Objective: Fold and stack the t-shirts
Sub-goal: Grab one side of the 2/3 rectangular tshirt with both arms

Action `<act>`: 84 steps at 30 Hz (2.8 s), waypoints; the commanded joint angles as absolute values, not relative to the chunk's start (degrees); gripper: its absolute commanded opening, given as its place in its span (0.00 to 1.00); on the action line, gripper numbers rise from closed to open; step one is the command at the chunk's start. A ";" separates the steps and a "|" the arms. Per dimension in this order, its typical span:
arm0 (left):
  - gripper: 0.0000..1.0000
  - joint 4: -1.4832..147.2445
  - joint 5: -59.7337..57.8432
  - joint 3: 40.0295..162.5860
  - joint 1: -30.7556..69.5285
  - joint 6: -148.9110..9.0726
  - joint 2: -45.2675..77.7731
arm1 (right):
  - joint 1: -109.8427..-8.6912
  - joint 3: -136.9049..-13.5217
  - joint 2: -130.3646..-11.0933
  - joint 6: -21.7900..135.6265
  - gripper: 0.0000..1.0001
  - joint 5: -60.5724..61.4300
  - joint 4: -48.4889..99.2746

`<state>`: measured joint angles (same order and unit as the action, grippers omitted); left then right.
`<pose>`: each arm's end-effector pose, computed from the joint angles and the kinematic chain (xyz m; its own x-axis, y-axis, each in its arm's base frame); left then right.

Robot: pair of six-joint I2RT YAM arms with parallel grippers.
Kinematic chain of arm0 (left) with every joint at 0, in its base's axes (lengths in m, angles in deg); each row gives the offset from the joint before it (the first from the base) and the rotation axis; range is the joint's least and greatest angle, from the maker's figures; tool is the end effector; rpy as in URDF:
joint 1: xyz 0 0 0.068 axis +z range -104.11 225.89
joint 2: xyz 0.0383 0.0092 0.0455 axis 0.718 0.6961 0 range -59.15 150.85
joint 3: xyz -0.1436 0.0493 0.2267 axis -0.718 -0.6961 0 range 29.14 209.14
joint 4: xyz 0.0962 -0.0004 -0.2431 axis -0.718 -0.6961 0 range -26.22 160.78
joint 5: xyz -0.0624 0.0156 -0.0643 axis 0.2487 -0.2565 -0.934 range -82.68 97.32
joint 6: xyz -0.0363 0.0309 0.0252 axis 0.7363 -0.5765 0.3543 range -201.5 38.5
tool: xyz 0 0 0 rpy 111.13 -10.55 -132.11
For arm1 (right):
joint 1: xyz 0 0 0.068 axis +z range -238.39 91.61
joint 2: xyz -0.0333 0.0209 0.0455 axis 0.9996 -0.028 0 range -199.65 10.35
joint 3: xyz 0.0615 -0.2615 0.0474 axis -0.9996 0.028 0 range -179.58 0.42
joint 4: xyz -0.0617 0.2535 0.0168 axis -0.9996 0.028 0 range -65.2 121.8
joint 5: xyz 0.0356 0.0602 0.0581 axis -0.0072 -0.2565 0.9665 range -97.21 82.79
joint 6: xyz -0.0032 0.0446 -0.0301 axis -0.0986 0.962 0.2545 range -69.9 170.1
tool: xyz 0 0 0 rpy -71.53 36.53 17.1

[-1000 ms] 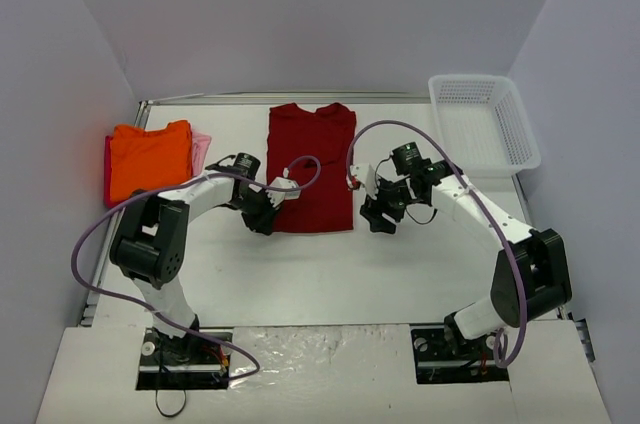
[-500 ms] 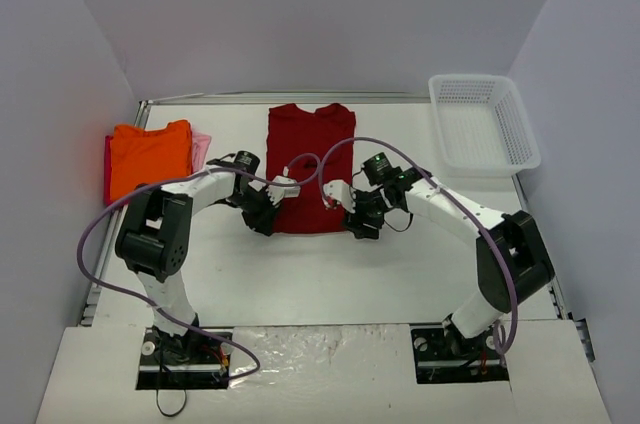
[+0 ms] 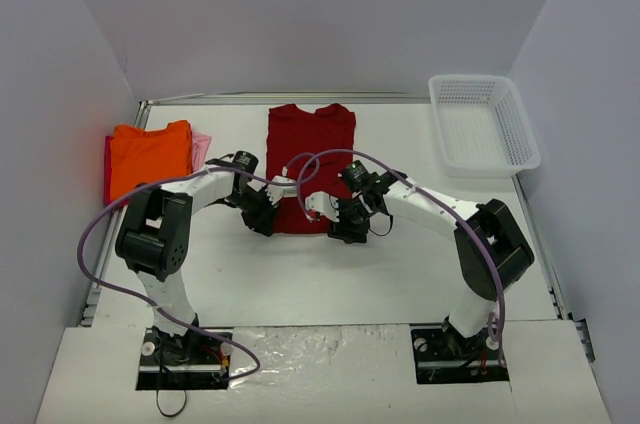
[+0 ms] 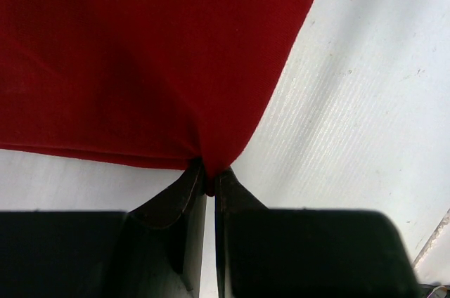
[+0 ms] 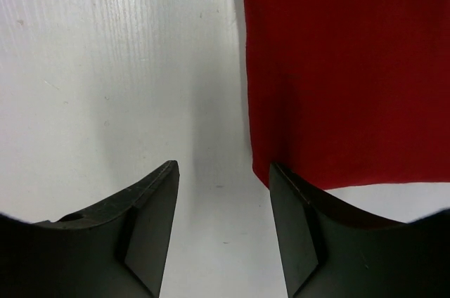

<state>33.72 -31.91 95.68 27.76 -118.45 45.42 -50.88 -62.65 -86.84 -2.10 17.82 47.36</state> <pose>0.3186 -0.1281 0.1672 -0.4960 0.6524 -0.5730 0.8683 0.3670 -0.3337 0.2667 0.2237 0.1988 0.1754 -0.7679 -0.6160 -0.9749 -0.0484 -0.2173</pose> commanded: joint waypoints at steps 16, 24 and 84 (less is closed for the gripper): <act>0.02 31.75 -33.38 95.94 29.10 -120.17 46.40 | -50.43 -66.55 -94.15 -3.16 0.44 17.31 47.65; 0.02 31.23 -34.17 96.11 29.19 -120.35 46.75 | -50.51 -66.82 -96.26 -2.72 0.27 15.64 46.86; 0.02 2.05 -38.82 90.84 21.36 -139.15 21.18 | -53.15 -63.82 -71.83 -3.68 0.00 27.32 76.73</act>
<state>11.21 -37.79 88.69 21.79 -132.39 23.30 -52.69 -62.87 -73.83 -2.80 26.94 66.95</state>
